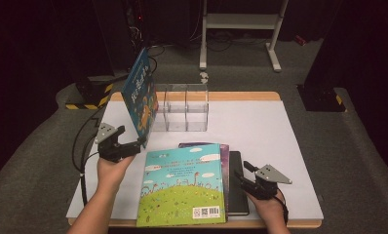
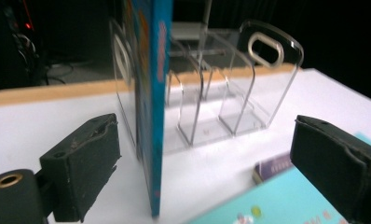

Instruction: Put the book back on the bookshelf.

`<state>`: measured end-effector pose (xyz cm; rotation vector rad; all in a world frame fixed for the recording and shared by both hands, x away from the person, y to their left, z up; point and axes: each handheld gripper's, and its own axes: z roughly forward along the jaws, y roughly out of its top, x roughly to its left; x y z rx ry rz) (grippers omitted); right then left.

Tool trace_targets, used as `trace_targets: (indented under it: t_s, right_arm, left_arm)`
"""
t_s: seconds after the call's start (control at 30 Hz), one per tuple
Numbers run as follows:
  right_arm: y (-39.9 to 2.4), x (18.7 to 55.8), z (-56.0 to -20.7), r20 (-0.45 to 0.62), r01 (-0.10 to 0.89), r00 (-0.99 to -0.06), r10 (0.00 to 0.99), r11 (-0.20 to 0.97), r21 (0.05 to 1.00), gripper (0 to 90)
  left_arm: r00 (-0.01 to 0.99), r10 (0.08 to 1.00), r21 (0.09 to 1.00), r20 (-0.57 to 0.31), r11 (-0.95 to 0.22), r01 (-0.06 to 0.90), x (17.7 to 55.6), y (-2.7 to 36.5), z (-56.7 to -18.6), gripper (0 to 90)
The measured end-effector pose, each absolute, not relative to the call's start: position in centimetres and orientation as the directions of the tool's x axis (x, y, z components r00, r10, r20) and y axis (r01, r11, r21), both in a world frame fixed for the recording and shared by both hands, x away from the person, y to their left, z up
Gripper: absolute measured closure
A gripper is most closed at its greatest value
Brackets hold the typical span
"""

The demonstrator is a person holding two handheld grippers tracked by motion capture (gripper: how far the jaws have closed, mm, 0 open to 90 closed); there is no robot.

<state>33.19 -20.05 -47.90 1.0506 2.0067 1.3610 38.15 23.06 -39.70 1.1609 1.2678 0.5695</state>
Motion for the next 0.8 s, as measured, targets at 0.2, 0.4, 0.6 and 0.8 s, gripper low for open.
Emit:
trace_targets:
  t_s: [0.2,0.4,0.6,0.8]
  right_arm:
    - [-20.0,33.2,-47.9,0.022,0.322,-0.584,0.811,0.207,0.924,51.2]
    - [-19.8,33.1,-47.8,0.018,0.319,-0.583,0.812,0.209,0.925,50.2]
    - [-19.6,33.0,-47.8,0.013,0.319,-0.589,0.808,0.217,0.923,49.8]
    - [-19.0,32.6,-47.2,-0.012,0.300,-0.602,0.799,0.240,0.923,47.2]
  left_arm:
    - [0.273,0.852,0.877,-0.446,0.356,0.323,36.9,22.7,-42.2,9.8]
    - [0.257,0.856,0.853,-0.448,0.324,0.409,35.4,22.2,-45.1,10.0]
    - [0.235,0.864,0.825,-0.445,0.293,0.482,34.1,21.9,-47.4,10.2]
    - [0.221,0.863,0.780,-0.454,0.265,0.567,32.9,21.3,-48.5,10.2]
